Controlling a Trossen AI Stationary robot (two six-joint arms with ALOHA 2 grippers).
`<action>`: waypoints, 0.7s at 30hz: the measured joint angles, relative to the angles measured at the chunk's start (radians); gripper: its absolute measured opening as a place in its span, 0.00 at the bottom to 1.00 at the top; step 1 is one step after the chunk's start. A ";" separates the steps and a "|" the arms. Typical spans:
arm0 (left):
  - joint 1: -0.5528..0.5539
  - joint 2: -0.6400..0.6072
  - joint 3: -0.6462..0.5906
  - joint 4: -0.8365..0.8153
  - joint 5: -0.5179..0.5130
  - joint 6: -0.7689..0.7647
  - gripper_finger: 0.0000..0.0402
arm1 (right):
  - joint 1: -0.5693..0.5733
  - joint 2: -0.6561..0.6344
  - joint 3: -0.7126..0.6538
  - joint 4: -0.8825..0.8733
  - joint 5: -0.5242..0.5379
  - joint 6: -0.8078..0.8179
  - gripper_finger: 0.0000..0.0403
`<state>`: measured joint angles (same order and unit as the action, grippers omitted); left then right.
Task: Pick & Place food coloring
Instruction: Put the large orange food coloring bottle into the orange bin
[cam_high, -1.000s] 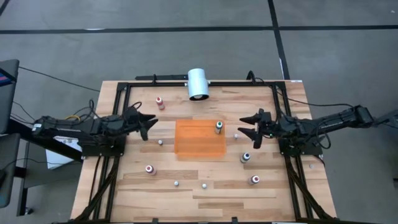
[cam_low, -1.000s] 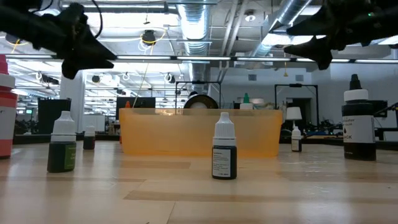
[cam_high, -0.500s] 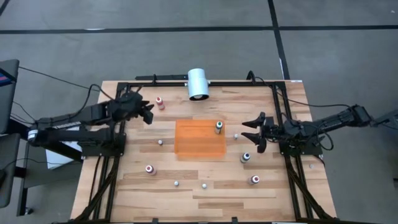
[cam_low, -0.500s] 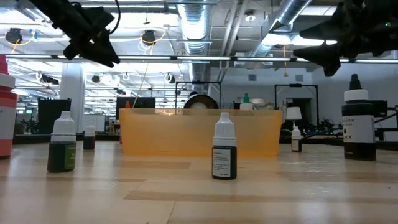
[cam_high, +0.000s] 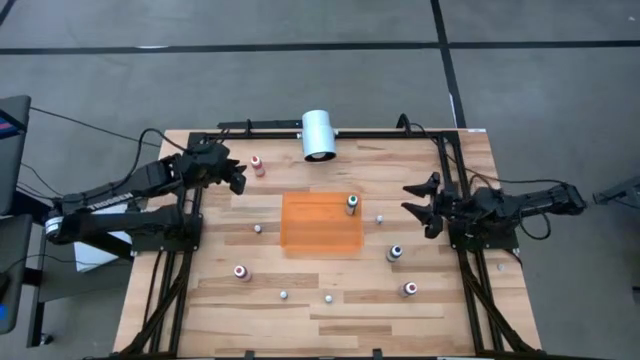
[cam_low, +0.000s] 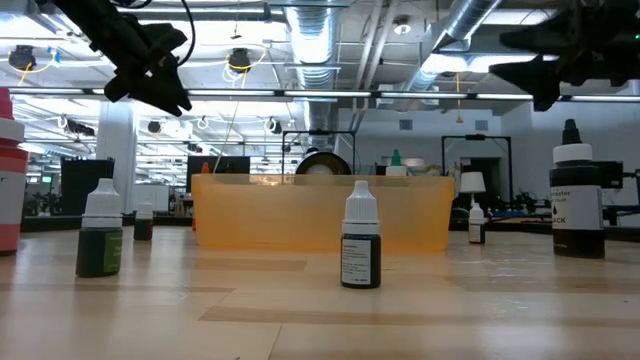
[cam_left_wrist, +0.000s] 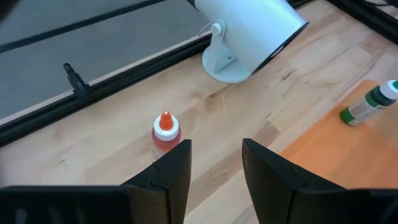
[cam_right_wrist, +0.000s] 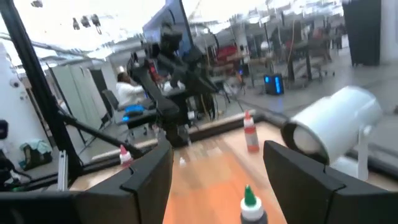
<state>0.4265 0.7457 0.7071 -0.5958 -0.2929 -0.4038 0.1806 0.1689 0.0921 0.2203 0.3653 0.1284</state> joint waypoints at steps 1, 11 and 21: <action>0.005 0.006 0.000 0.000 0.000 0.000 0.33 | 0.000 -0.031 0.000 -0.004 0.000 -0.015 0.59; 0.088 0.163 0.000 0.031 0.000 -0.027 0.33 | 0.000 -0.165 0.004 -0.004 0.030 -0.077 0.59; 0.157 0.263 0.000 0.155 0.110 -0.007 0.33 | 0.000 -0.157 0.005 -0.018 0.044 -0.076 0.59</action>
<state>0.5836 1.0090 0.7074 -0.4406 -0.1827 -0.4107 0.1807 0.0116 0.0971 0.2020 0.4088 0.0524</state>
